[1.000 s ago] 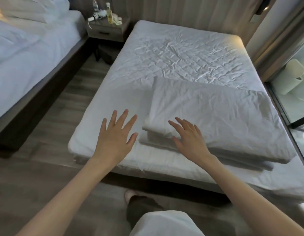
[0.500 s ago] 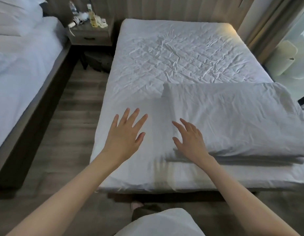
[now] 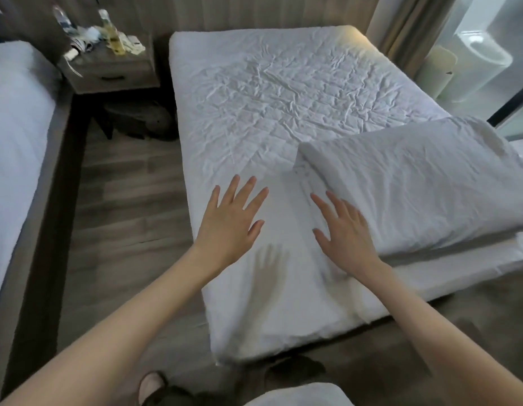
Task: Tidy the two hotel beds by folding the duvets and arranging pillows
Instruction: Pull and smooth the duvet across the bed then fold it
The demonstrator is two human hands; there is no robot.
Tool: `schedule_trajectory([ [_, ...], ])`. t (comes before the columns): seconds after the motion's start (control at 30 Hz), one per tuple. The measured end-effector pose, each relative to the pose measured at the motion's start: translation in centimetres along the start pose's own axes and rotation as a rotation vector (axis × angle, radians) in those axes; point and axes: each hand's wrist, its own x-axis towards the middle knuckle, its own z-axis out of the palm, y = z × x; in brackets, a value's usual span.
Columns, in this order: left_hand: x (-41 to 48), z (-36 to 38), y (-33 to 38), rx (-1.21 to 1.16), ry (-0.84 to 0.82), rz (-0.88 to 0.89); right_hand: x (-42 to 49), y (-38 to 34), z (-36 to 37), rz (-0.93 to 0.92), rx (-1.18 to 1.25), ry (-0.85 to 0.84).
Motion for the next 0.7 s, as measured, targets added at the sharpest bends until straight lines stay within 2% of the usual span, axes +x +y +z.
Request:
schedule_trajectory([
  [0.17,-1.9,-1.9,-9.0,0.059,0.004,0.202,1.2,-9.4,0.2,0.121,-0.070,0.074],
  [0.3,-2.2,-3.1,-13.4,0.019,0.073,0.315,1.0,-14.4,0.1,0.257,-0.082,0.095],
  [0.7,6.0,-0.5,-13.1,-0.001,-0.046,0.613,-0.4,-15.2,3.0,0.676,-0.091,0.081],
])
